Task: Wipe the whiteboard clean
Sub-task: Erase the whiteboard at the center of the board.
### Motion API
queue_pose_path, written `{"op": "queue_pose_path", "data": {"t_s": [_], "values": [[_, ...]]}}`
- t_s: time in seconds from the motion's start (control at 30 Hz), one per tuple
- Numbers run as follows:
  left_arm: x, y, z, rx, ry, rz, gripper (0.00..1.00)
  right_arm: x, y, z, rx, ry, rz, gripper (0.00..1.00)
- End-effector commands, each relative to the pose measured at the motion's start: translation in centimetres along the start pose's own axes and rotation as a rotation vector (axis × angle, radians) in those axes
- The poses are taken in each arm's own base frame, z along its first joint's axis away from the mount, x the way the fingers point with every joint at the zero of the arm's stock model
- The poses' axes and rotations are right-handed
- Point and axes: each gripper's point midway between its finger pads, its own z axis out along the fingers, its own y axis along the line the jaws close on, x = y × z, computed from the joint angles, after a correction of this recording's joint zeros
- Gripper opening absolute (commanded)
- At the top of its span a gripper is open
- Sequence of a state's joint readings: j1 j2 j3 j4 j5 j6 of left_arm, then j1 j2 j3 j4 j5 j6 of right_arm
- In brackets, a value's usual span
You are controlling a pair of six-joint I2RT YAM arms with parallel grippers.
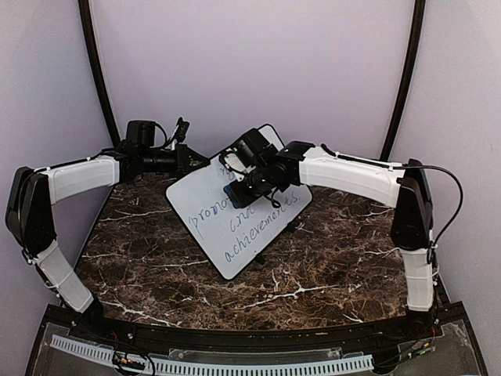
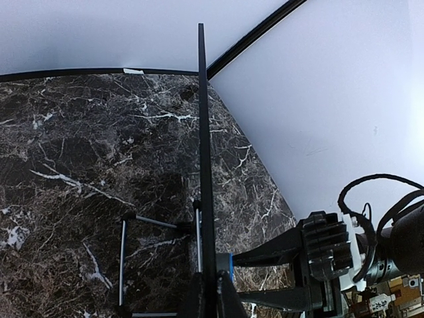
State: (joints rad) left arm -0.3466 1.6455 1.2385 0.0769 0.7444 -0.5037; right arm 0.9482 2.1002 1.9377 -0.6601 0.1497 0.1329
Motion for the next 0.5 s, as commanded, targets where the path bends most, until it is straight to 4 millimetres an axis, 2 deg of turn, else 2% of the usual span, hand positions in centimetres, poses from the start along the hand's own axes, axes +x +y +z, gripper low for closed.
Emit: {"op": "queue_pose_path", "data": {"t_s": [0.0, 0.23, 0.47], "values": [[-1.5, -6.6, -1.5, 0.176, -0.048, 0.18, 0.0, -0.6, -0.5, 0.6, 0.004, 0.009, 0.009, 0.29], [-1.4, -6.9, -1.6, 0.182, -0.045, 0.188, 0.0, -4.8, -0.5, 0.7, 0.007, -0.056, 0.014, 0.29], [-1.4, -7.4, -1.7, 0.192, -0.045, 0.198, 0.0, -6.0, -1.2, 0.6, 0.029, -0.099, 0.03, 0.3]]}}
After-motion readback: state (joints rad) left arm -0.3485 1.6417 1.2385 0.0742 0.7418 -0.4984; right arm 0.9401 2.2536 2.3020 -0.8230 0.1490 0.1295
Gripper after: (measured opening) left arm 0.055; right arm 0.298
